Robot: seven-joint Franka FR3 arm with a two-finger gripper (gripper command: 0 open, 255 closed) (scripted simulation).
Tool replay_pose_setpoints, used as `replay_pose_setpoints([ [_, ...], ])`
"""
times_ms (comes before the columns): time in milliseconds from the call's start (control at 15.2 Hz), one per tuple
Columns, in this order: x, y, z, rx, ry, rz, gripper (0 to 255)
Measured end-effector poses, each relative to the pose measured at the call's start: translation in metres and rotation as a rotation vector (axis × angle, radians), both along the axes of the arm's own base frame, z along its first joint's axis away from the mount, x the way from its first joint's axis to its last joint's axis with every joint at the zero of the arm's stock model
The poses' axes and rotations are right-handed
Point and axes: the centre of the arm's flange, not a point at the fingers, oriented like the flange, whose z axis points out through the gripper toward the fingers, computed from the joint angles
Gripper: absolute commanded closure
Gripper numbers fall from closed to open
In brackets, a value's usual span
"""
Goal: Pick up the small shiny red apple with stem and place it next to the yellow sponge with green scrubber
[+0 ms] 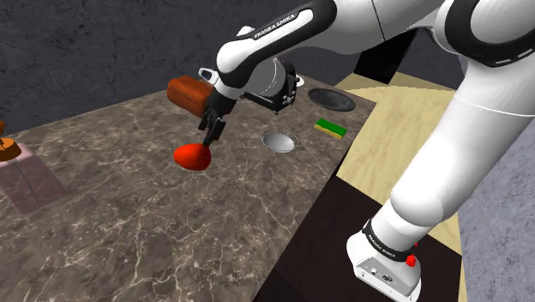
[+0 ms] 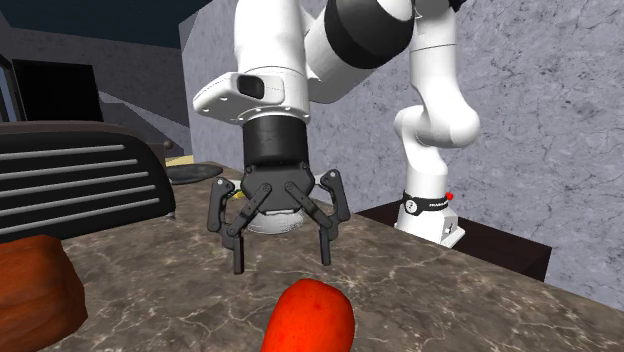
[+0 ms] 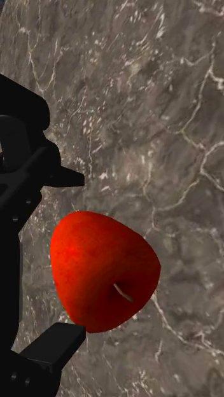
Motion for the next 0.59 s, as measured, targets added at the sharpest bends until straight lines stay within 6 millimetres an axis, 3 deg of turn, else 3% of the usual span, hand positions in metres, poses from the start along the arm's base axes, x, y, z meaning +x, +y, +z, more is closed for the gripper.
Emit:
replay_pose_setpoints([
  [132,-0.002,-0.027,-0.001,0.041,0.004,0.086,0],
  [198,-0.003,-0.031,-0.004,0.051,0.003,0.105,0],
  [594,-0.001,-0.019,-0.031,0.061,0.002,0.126,0],
])
